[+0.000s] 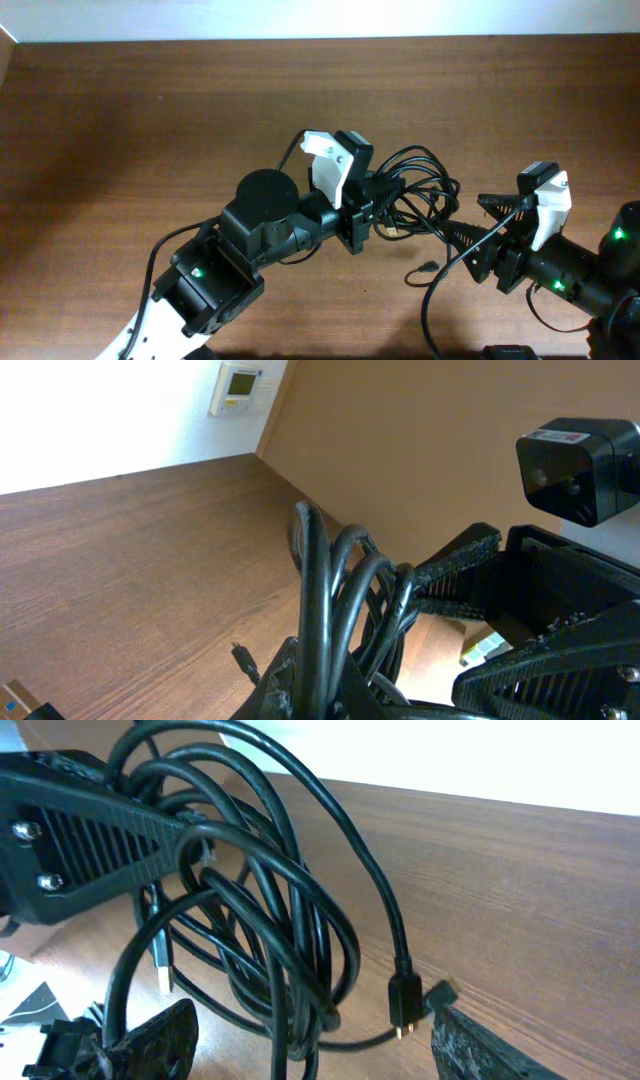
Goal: Untangle cables
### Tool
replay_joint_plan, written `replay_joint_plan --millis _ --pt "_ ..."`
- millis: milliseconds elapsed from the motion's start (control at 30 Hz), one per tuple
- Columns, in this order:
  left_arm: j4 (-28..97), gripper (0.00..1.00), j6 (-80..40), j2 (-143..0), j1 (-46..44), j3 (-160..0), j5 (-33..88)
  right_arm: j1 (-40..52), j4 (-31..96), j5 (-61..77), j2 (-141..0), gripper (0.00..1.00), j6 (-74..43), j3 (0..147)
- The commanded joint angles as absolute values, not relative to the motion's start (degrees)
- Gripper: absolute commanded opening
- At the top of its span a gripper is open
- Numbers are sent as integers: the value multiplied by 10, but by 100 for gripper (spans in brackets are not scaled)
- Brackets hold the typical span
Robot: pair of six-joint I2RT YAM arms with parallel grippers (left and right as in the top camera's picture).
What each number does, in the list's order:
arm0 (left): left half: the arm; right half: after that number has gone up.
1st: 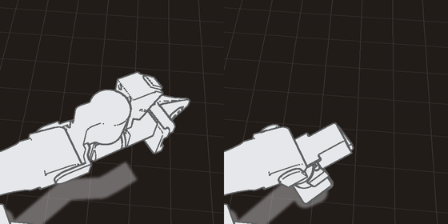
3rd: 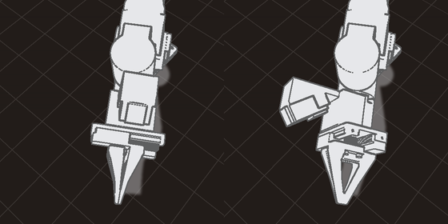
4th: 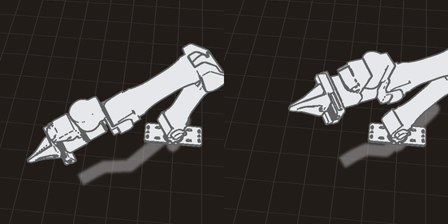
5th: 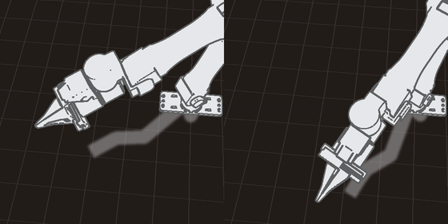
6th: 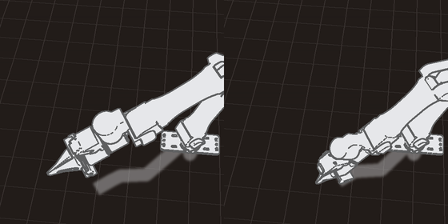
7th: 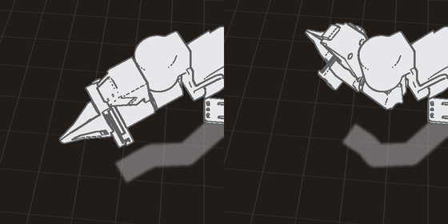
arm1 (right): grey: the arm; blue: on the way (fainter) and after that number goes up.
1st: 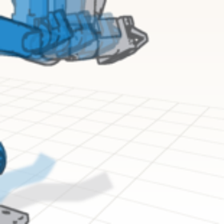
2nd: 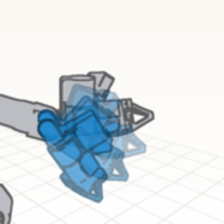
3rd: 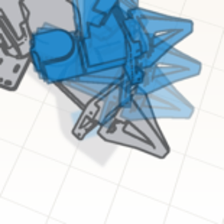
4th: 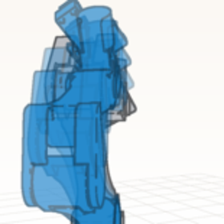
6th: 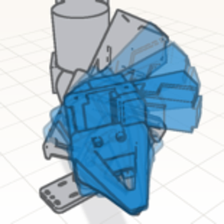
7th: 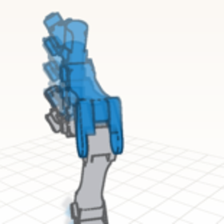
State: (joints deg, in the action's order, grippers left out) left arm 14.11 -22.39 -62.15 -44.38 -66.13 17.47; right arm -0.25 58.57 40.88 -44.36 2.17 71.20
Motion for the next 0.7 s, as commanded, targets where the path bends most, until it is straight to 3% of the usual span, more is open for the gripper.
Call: replay_joint_plan --millis 0,167,367,467,667 --pt "137 0 -238 -618 -423 -668 182 -4 580 428 -444 71 25 720" --pt "139 0 -239 -618 -389 -668 189 -4 576 345 -444 70 -37 720" --pt "135 0 -254 -618 -389 -668 193 -4 564 358 -444 70 -79 720" --pt "118 0 -261 -618 -389 -668 229 -4 556 371 -444 75 -73 720" --pt "56 0 -261 -618 -389 -668 326 -4 548 422 -445 75 -32 720"
